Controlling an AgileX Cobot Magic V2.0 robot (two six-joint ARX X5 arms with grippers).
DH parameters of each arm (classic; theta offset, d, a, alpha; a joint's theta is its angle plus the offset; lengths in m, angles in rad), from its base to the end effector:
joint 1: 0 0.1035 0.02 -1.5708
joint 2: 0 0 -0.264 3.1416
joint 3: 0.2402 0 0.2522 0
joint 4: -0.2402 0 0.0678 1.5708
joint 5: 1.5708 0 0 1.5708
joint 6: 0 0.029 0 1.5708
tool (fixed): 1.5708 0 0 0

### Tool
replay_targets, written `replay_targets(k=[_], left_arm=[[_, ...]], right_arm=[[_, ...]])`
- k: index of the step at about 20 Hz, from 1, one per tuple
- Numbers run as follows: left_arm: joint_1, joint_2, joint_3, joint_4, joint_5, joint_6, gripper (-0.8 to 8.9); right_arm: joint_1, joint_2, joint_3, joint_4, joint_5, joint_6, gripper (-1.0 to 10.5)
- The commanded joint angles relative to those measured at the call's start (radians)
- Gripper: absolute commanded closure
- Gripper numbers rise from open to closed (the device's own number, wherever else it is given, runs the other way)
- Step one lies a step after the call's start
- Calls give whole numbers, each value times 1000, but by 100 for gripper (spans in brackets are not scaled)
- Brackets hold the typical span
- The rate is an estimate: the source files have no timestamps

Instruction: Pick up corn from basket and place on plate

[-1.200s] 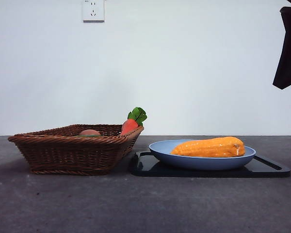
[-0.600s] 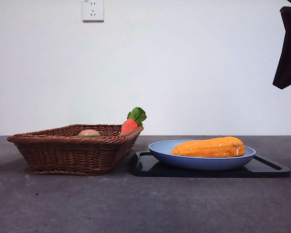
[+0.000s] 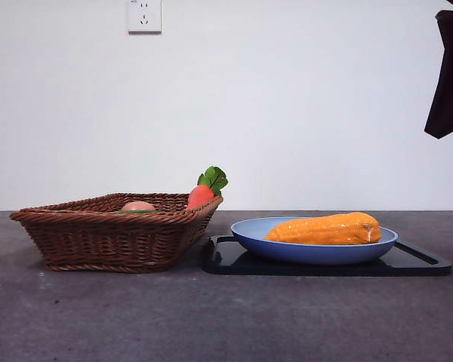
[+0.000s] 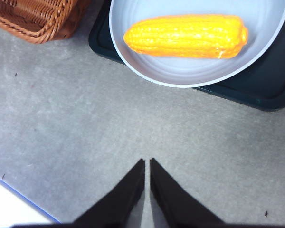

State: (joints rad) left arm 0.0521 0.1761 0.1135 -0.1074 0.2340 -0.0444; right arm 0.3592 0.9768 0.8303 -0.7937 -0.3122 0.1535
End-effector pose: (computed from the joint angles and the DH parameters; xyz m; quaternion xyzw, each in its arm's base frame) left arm 0.1032 -0.0014 0.1781 -0.0341 0.0860 -0.0886 0.9918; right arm 0.1650 0.0715 0.2688 0.0539 0.4740 0.2581 0.8401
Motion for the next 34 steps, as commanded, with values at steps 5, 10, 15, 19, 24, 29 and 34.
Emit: replay_targets(k=[5, 10, 15, 19, 24, 29, 34], left_arm=[[3, -72, -63, -7, -3, -21, 806], [3, -137, -82, -57, -3, -21, 806], [3, -173, -96, -102, -3, -36, 806], [3, -173, -96, -103, -3, -36, 806], [3, -173, -96, -103, -3, -36, 806], [3, -173, -96, -102, -3, -36, 806], [3, -173, -96, -103, -3, -36, 806]], right_arm=[[4, 8, 7, 8, 0, -5, 944], [4, 8, 7, 8, 0, -5, 944], [4, 8, 8, 8, 0, -5, 944], [4, 8, 8, 8, 0, -5, 944], [4, 8, 8, 8, 0, -5, 944], [4, 8, 8, 8, 0, -6, 944], [-40, -50, 7, 48, 16, -47, 944]])
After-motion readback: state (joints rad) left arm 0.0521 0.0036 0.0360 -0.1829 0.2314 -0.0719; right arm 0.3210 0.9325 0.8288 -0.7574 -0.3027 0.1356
